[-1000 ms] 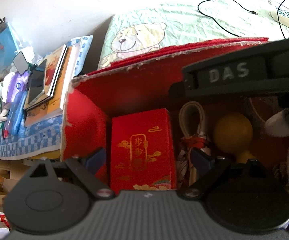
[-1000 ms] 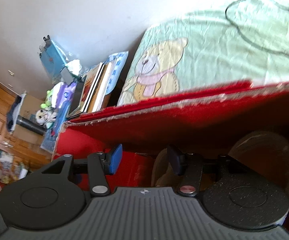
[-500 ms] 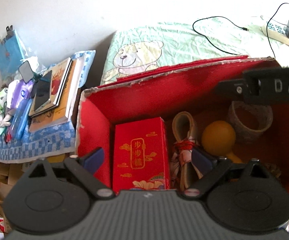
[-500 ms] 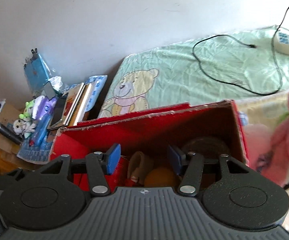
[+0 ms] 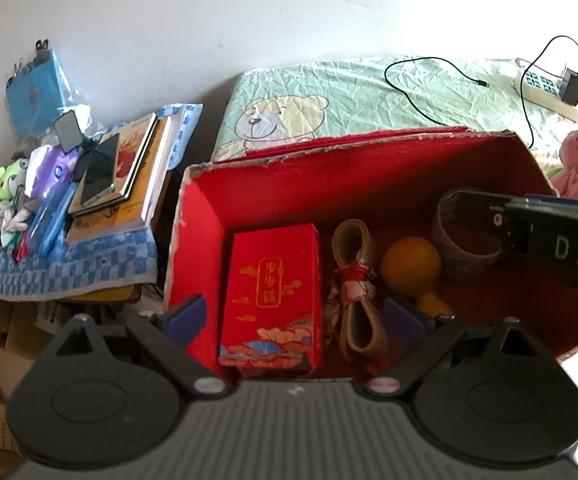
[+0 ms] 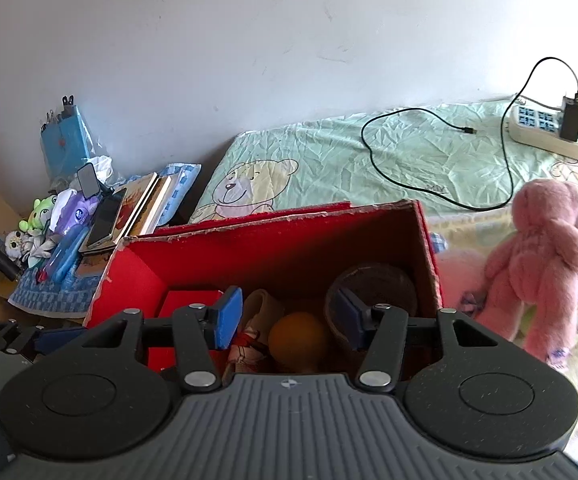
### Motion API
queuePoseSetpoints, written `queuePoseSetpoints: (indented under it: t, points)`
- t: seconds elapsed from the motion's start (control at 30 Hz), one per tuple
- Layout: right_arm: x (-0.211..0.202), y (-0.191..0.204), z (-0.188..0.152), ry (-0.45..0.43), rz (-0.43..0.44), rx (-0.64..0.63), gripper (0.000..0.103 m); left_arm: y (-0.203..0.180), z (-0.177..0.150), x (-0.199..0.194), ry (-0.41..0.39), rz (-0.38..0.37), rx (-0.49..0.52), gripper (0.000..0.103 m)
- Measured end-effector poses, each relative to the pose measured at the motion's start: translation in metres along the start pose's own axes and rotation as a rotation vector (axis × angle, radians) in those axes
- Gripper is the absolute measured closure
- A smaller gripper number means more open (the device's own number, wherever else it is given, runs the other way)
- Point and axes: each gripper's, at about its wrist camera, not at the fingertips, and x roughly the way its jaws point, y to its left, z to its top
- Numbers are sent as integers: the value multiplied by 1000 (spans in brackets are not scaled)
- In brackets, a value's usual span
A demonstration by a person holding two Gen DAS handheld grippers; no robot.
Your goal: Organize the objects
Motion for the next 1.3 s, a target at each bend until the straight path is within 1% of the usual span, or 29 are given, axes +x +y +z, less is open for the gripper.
queuePoseSetpoints:
  t: [0.1, 0.17, 0.27, 0.33, 0.47, 0.63, 0.77, 1.03, 1.3]
  points:
    - [-11, -1, -4, -12, -1, -16, 48, -2, -3, -9, -5, -1, -18, 7]
    - [-19, -2, -8, -20, 0, -21, 48, -4, -5, -15, -3, -11, -33, 4]
    - [-32, -7, -12, -32, 5, -20, 48, -5, -9, -26, -8, -28, -50, 4]
    - [-39, -10, -15, -37, 10, -22, 47, -8, -13, -33, -12, -24, -60, 4]
    - [-51, -16, -22, -36, 22, -35, 47, -15, -20, -42, -8, 4, -80, 4]
    - [-67, -21, -31, -32, 49, -54, 47, -25, -33, -48, 13, 60, -96, 4]
    - [-75, -23, -39, -7, 69, -77, 48, -26, -42, -49, 51, 37, -139, 4]
    - [-82, -28, -56, 73, 101, -81, 48, -38, -62, -48, 123, 60, -154, 4]
    - [-79, -35, -66, 119, 120, -66, 48, -42, -76, -46, 168, 74, -165, 4]
